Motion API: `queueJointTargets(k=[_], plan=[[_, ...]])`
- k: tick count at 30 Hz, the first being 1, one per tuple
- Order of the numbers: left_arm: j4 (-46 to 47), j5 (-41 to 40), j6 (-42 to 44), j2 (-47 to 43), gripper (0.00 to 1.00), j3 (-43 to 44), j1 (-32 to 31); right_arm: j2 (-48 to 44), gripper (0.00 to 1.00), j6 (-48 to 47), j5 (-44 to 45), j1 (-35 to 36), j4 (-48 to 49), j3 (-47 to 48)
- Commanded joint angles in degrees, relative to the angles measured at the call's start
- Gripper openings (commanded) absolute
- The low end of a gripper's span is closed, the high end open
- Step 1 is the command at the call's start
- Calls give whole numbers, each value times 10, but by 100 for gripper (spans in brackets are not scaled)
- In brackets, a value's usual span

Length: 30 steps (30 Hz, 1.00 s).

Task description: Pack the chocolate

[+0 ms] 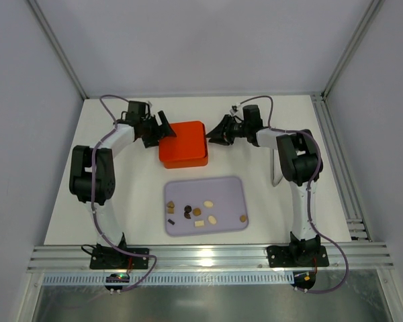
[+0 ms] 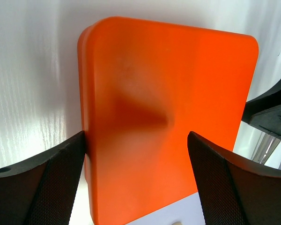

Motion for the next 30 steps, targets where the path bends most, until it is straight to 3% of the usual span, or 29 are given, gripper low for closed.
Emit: queueJointTargets(k=[1, 16, 30], plan=[[-8, -9, 9, 4, 85, 31, -5, -50, 41, -67, 37, -4, -58, 4], [-81, -50, 32, 37, 85, 94, -28, -79, 59, -153, 124, 22, -183, 57], [-143, -87, 44, 69, 84, 150, -42, -58, 62, -200, 168, 61, -257, 115]])
